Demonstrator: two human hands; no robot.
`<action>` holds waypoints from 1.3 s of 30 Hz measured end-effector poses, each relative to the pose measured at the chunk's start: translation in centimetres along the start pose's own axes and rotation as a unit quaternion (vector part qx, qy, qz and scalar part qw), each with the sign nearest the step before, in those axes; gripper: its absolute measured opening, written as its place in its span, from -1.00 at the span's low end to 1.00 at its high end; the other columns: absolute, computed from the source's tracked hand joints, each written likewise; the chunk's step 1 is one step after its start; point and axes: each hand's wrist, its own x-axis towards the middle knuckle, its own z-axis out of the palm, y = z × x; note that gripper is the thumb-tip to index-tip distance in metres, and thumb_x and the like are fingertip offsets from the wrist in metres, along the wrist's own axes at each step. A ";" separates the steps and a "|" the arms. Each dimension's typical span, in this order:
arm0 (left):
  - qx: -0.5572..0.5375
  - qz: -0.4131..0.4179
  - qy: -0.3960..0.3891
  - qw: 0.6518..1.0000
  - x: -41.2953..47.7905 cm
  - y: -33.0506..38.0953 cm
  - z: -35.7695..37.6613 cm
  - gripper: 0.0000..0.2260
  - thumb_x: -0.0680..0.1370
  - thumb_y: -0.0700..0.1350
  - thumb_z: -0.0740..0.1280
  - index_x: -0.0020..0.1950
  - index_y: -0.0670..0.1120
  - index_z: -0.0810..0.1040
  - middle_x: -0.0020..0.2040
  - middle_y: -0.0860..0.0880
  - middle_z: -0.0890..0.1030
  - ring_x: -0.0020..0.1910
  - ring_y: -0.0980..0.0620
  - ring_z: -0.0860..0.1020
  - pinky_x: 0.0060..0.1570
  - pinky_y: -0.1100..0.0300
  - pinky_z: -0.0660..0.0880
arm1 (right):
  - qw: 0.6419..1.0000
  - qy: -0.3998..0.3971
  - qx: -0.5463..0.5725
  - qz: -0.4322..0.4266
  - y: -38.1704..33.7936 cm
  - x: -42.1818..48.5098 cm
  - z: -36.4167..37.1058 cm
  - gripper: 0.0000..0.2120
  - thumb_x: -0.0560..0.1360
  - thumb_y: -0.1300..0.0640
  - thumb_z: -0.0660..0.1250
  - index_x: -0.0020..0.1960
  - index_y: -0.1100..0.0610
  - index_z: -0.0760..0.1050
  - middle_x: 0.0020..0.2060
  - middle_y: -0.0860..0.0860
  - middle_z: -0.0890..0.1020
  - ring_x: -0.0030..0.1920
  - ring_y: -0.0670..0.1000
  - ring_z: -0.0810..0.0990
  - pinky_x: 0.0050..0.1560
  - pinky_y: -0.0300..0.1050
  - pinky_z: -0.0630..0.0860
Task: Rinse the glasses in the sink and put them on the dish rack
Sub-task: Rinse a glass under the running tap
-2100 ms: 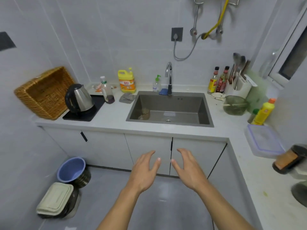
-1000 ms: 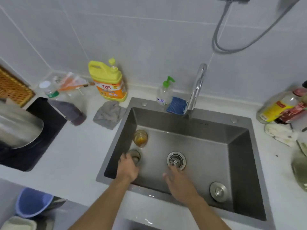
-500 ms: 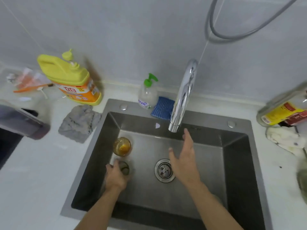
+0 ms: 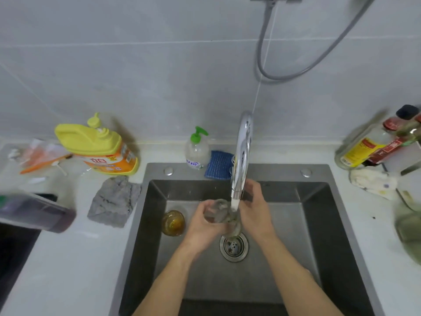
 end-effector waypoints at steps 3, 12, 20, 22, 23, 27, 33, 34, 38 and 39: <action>-0.051 -0.004 -0.017 0.999 -0.1 0.8 0.1 -0.26 0.29 -0.18 0.70 0.40 0.07 0.49 0.23 0.02 0.65 0.21 -0.01 0.64 0.22 -0.07 0.63 | 0.999 -0.026 0.027 0.011 0.4 -1.1 0.0 -0.36 0.62 0.33 0.28 0.32 -0.42 0.29 0.37 -0.24 0.50 0.37 -0.11 0.52 0.45 0.08 0.45; -0.202 -0.083 0.007 0.976 -3.0 0.6 3.2 -0.83 0.57 0.10 0.46 0.08 0.05 0.69 0.08 -0.07 0.74 0.14 -0.12 0.68 0.13 -0.05 0.62 | 0.981 -0.083 0.106 0.139 3.4 -5.7 1.1 -0.58 0.62 -0.22 0.16 0.41 -0.11 0.44 0.29 -0.06 0.61 0.24 -0.11 0.59 -0.11 -0.49 0.49; -0.194 -0.063 0.022 0.979 -5.2 -0.3 6.4 -0.48 0.34 0.48 0.43 0.08 0.13 0.61 0.10 -0.08 0.71 0.08 -0.09 0.70 0.16 -0.20 0.64 | 0.964 -0.046 0.108 0.241 1.0 -5.6 0.4 -0.43 0.65 -0.33 -0.02 0.31 0.01 0.54 0.21 0.17 0.63 0.13 0.09 0.64 -0.04 -0.24 0.51; -0.202 -0.044 0.053 0.977 -5.0 0.4 6.5 -0.58 0.44 0.37 0.46 0.05 0.07 0.66 0.02 -0.11 0.72 0.03 -0.11 0.71 0.09 -0.12 0.67 | 0.973 -0.035 0.074 0.214 1.0 -6.0 1.1 -0.43 0.65 -0.33 -0.10 0.23 0.00 0.52 0.10 0.08 0.63 0.06 0.04 0.63 -0.13 -0.31 0.51; -0.217 -0.054 0.075 0.972 -4.6 0.5 6.3 -0.59 0.51 0.28 0.45 0.13 -0.02 0.63 0.03 -0.13 0.72 0.04 -0.12 0.71 0.10 -0.08 0.66 | 0.982 -0.026 0.058 0.180 1.6 -6.5 1.8 -0.42 0.62 -0.36 -0.10 0.26 -0.02 0.50 0.12 0.02 0.64 0.13 0.04 0.63 -0.02 -0.23 0.52; -0.251 -0.084 0.099 0.959 -4.7 0.5 5.6 -0.57 0.56 0.25 0.39 0.23 -0.04 0.54 0.09 -0.13 0.71 0.06 -0.08 0.70 0.07 -0.01 0.62 | 0.992 -0.054 0.064 0.094 4.3 -7.4 3.2 -0.37 0.52 -0.46 0.14 0.50 -0.22 0.29 0.27 -0.12 0.63 0.29 -0.07 0.61 0.34 0.08 0.54; -0.260 -0.074 0.076 0.960 -4.8 -0.1 6.1 -0.21 0.30 0.62 0.28 0.28 0.09 0.67 0.21 -0.04 0.71 0.20 -0.06 0.67 0.21 -0.13 0.62 | 0.961 -0.015 0.192 0.199 3.3 -4.8 2.3 -0.47 0.57 -0.39 0.14 0.39 -0.17 0.54 0.29 -0.07 0.64 0.29 0.00 0.61 0.37 0.08 0.52; -0.260 -0.081 0.088 0.958 -4.4 -0.4 6.0 -0.13 0.25 0.66 0.26 0.31 0.09 0.65 0.24 -0.05 0.70 0.22 -0.08 0.67 0.23 -0.15 0.61 | 0.959 -0.012 0.187 0.211 3.2 -4.9 2.4 -0.45 0.60 -0.39 0.08 0.37 -0.13 0.57 0.29 -0.04 0.65 0.30 0.04 0.61 0.39 0.10 0.51; -0.326 -0.110 0.131 0.930 -3.0 -1.0 6.5 0.00 0.16 0.73 0.23 0.41 0.15 0.57 0.31 -0.10 0.66 0.25 -0.19 0.65 0.26 -0.26 0.57 | 0.967 -0.016 0.176 0.184 3.5 -6.3 3.1 -0.70 0.65 -0.23 0.18 0.32 -0.27 0.55 0.13 -0.13 0.72 0.18 -0.05 0.68 0.33 0.06 0.55; -0.342 -0.122 0.133 0.922 -3.6 0.3 6.4 -0.05 0.21 0.70 0.24 0.40 0.11 0.58 0.26 -0.12 0.68 0.21 -0.21 0.67 0.21 -0.24 0.60 | 0.960 -0.017 0.208 0.184 3.6 -6.5 3.1 -0.71 0.65 -0.17 0.24 0.36 -0.28 0.51 0.13 -0.12 0.73 0.16 -0.05 0.69 0.31 0.07 0.56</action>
